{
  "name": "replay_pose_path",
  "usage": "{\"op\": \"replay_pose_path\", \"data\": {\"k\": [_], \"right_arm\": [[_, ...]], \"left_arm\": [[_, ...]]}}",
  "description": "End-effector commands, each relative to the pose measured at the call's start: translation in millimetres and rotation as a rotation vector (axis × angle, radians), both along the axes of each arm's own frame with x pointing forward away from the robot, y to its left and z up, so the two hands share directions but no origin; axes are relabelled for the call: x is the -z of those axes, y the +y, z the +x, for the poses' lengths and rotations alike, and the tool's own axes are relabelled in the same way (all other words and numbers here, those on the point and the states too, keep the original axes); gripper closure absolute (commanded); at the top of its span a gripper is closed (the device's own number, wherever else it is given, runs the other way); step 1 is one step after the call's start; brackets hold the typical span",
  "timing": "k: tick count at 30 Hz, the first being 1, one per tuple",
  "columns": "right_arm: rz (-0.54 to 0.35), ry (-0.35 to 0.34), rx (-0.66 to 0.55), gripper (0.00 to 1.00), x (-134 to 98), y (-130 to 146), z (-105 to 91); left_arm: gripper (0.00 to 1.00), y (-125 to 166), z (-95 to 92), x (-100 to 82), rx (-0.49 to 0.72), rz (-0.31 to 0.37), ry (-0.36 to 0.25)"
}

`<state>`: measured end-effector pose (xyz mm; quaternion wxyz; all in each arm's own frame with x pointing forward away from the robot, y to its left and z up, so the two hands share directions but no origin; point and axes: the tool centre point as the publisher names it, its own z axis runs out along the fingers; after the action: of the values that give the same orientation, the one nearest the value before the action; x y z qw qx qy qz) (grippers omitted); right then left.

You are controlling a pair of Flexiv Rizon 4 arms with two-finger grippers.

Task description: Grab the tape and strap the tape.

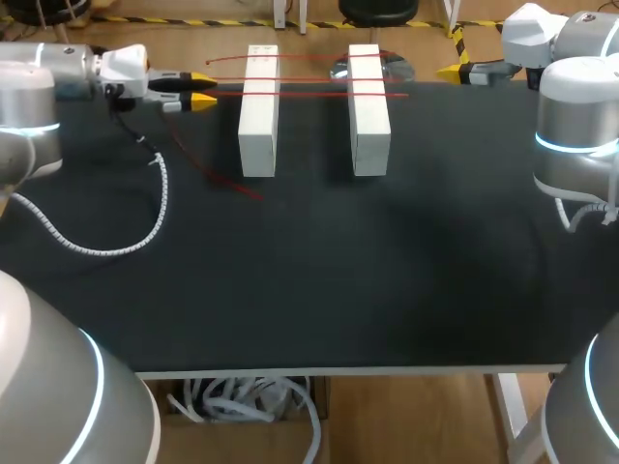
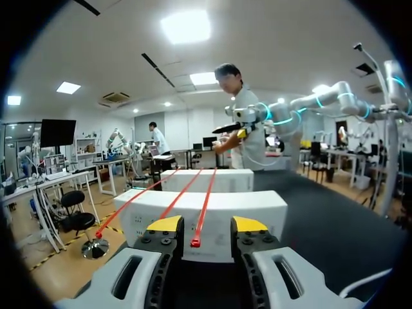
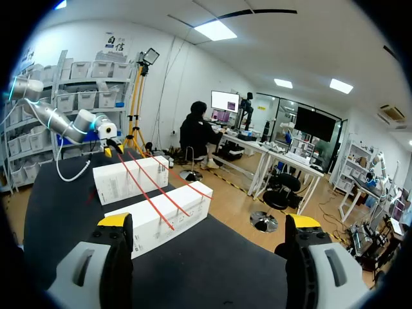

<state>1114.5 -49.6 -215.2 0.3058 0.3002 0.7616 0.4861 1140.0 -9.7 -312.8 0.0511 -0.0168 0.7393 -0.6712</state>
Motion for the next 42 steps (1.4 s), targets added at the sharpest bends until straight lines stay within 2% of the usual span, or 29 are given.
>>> {"op": "replay_pose_path", "data": {"k": [1, 7, 10, 12, 17, 42], "right_arm": [[0.001, 0.000, -0.001, 0.00, 0, 0, -0.2], [0.001, 0.000, -0.001, 0.00, 0, 0, -0.2], [0.001, 0.000, -0.001, 0.00, 0, 0, -0.2], [0.001, 0.000, -0.001, 0.00, 0, 0, -0.2], [0.001, 0.000, -0.001, 0.00, 0, 0, -0.2], [0.001, 0.000, -0.001, 0.00, 0, 0, -0.2]], "left_arm": [[0.68, -1, 7.6, 2.7, 0.014, -0.001, -0.004], [0.69, -1, 8.1, 5.7, 0.019, 0.008, -0.005], [0.88, 0, 6.7, 8.7, 0.026, 0.015, -0.007], [0.82, 0, 6.8, 10.6, 0.025, 0.018, -0.005], [0.77, -1, 6.8, 12.3, 0.025, 0.023, -0.001], [0.77, 8, 5.7, 9.9, 0.003, 0.024, 0.009]]}}
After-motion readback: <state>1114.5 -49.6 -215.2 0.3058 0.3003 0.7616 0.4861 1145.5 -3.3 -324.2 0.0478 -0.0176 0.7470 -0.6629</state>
